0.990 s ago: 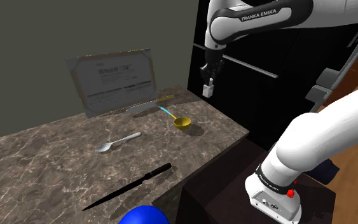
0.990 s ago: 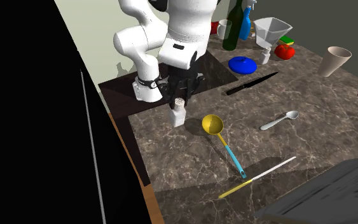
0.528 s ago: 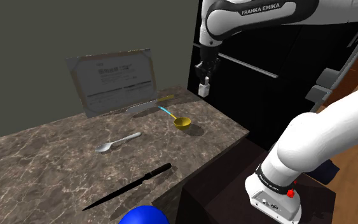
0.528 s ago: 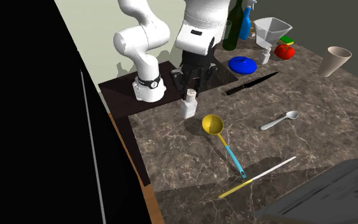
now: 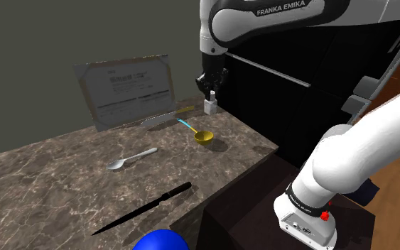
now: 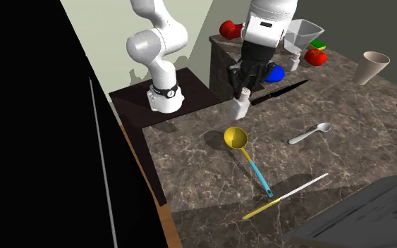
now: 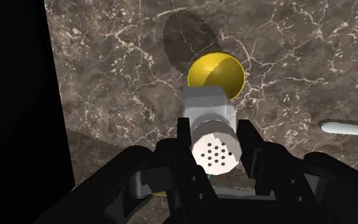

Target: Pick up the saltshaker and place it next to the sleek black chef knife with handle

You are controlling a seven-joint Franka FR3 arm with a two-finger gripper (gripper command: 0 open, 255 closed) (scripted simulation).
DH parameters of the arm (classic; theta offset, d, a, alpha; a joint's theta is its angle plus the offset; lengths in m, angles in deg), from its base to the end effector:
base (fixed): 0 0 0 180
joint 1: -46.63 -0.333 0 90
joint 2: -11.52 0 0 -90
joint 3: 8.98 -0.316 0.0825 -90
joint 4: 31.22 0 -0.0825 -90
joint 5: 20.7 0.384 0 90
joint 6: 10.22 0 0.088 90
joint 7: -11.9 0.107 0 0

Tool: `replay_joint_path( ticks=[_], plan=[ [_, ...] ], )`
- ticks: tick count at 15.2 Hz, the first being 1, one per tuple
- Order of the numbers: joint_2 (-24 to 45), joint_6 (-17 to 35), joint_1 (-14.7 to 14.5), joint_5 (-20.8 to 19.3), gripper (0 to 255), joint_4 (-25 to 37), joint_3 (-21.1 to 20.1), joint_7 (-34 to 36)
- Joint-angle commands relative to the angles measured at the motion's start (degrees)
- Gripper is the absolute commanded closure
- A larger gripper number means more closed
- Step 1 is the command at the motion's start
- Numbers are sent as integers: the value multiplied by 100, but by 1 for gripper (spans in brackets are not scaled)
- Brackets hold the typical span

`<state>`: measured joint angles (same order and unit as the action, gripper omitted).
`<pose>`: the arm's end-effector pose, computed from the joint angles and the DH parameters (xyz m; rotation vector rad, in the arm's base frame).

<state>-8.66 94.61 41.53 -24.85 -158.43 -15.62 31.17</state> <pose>0.4351 0.0886 0.5135 3.0197 -0.1804 -0.0160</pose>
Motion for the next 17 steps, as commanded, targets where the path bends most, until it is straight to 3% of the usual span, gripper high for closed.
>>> replay_joint_path(
  ticks=[1, 9, 17],
  plan=[
    [143, -33, -119, 72, 255, 151, -217, 314],
    [947, -183, -507, 155, 255, 1010, -954, 1428],
    [2112, -469, -946, -96, 255, 2310, -1580, 2577]
  ],
)
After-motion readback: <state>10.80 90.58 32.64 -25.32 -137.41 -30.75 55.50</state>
